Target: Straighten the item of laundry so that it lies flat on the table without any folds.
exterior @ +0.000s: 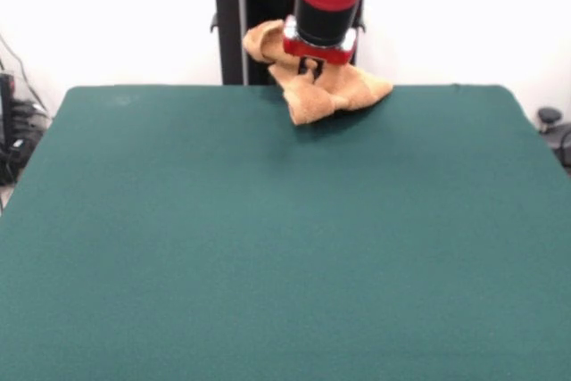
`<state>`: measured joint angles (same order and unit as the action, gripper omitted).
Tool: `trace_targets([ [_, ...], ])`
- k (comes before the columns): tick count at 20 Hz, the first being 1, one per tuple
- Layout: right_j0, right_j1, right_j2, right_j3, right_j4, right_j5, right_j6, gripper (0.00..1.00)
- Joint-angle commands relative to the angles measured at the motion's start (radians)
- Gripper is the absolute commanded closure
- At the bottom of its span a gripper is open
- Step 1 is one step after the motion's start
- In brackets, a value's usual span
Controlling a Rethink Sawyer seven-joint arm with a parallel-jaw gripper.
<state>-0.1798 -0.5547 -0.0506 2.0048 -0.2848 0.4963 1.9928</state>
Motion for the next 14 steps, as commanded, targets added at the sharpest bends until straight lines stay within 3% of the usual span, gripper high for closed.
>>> trace_targets([
  [1, 0.015, -0.125, 0.063, -0.076, 0.083, 0.219, 0.059, 1.0],
  [8, 0.039, -0.27, 0.038, -0.073, 0.108, 0.386, 0.079, 1.0],
  [14, 0.049, -0.286, 0.043, -0.149, 0.092, 0.482, 0.077, 1.0],
])
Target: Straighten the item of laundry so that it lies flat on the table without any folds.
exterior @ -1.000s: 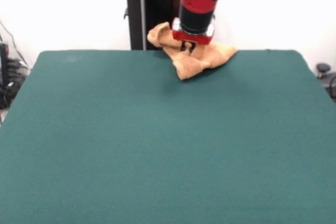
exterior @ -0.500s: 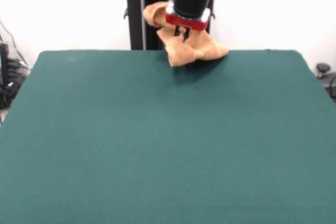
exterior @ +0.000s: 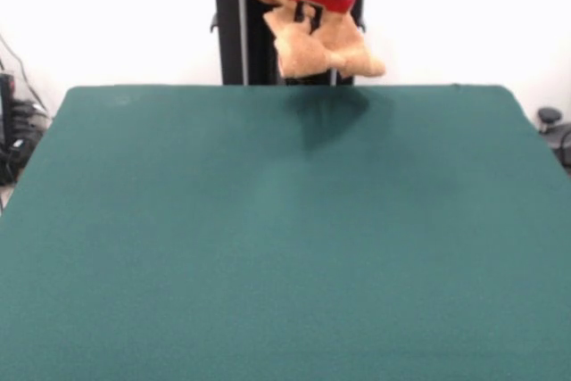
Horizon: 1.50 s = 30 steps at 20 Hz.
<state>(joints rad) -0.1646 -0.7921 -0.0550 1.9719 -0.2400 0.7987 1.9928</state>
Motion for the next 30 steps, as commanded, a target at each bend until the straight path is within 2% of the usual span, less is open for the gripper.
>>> trace_targets([
  [1, 0.033, -0.046, 0.048, -0.129, 0.039, 0.166, 0.076, 1.0],
  [5, 0.002, 0.028, 0.083, -0.21, -0.001, 0.099, 0.028, 1.0],
  [7, -0.009, 0.07, 0.094, -0.263, -0.013, 0.107, 0.005, 1.0],
  [13, -0.017, 0.177, 0.103, -0.427, -0.043, 0.143, -0.033, 1.0],
  [19, 0.0, 0.234, 0.092, -0.567, -0.058, 0.239, -0.043, 1.0],
  [24, 0.004, 0.235, 0.088, -0.621, -0.046, 0.306, -0.055, 1.0],
  [30, 0.05, 0.118, 0.035, -0.629, -0.051, 0.409, -0.023, 1.0],
])
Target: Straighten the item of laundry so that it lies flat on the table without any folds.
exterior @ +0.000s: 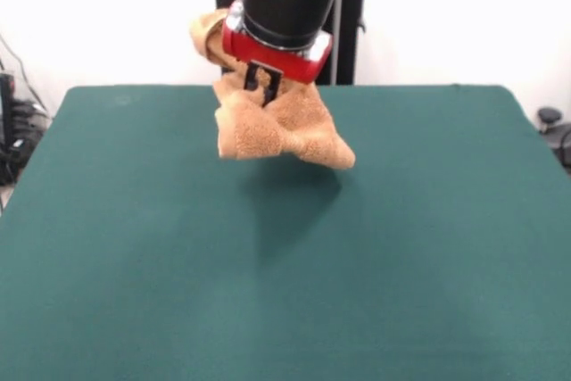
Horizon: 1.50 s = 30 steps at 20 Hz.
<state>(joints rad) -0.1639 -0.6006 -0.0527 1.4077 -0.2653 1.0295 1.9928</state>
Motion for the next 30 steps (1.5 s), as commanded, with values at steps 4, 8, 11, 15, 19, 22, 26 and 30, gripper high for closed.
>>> trace_targets([
  [4, 0.07, -0.131, 0.008, -0.088, -0.024, 0.257, -0.004, 1.0],
  [8, 0.08, -0.189, -0.005, -0.088, -0.019, 0.317, 0.014, 1.0],
  [11, 0.09, -0.228, -0.013, -0.095, -0.021, 0.354, 0.028, 1.0],
  [15, 0.089, -0.29, -0.011, -0.061, 0.0, 0.361, 0.039, 1.0],
  [19, 0.094, -0.344, -0.012, -0.041, 0.012, 0.379, 0.047, 1.0],
  [22, 0.098, -0.381, -0.01, -0.029, 0.023, 0.384, 0.063, 1.0],
  [26, 0.099, -0.436, -0.003, -0.031, 0.047, 0.412, 0.068, 1.0],
  [30, 0.103, -0.478, -0.006, -0.047, 0.05, 0.465, 0.077, 1.0],
])
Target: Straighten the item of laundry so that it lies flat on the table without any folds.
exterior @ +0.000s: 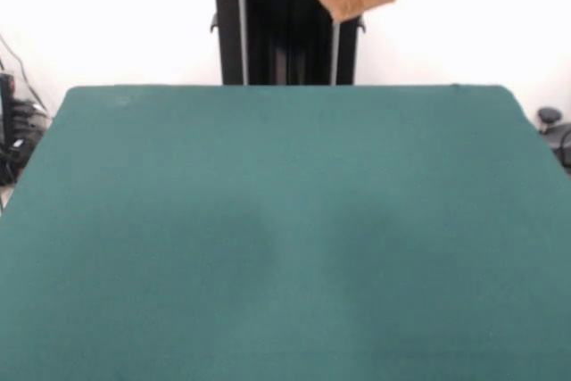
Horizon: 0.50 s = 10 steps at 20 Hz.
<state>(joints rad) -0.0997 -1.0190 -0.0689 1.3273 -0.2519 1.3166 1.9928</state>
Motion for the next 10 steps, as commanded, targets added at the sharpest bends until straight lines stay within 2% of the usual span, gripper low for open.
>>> trace_targets([
  [1, 0.038, -0.068, 0.01, 0.033, 0.039, 0.182, 0.083, 1.0],
  [6, 0.043, -0.113, 0.008, 0.024, 0.038, 0.216, 0.106, 1.0],
  [10, 0.036, -0.109, 0.028, -0.016, 0.04, 0.258, 0.107, 1.0],
])
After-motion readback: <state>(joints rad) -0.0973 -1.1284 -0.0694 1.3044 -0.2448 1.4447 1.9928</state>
